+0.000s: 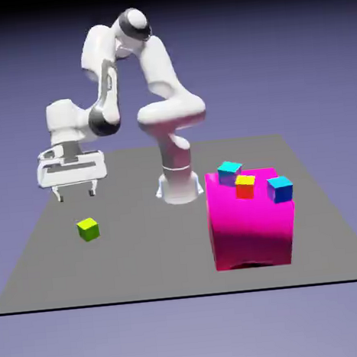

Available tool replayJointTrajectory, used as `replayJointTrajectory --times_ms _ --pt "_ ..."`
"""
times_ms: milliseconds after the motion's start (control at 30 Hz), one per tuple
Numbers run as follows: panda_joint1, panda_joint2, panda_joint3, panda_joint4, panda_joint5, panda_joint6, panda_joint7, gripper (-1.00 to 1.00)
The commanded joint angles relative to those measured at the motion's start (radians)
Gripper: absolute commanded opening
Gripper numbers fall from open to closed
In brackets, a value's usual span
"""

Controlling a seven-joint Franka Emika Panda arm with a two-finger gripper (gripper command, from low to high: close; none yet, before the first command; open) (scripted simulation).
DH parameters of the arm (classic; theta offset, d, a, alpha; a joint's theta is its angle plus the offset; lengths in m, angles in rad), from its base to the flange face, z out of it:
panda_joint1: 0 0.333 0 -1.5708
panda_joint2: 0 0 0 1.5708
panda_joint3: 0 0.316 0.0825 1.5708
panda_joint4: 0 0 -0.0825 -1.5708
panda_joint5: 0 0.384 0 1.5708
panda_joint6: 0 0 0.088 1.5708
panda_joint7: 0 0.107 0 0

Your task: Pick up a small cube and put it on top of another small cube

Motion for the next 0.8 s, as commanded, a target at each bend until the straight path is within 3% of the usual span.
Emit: replayJointTrajectory --times_ms 0,433,767 --pt "0.01 -0.001 -0.036 0.003 -0.008 -0.008 -0.03 0.0" --pt "0.125 -0.013 -0.443 0.038 -0.095 -0.095 -0.372 0.0" --pt "0.443 -0.096 -0.77 0.073 -0.22 0.088 -0.298 0.0"
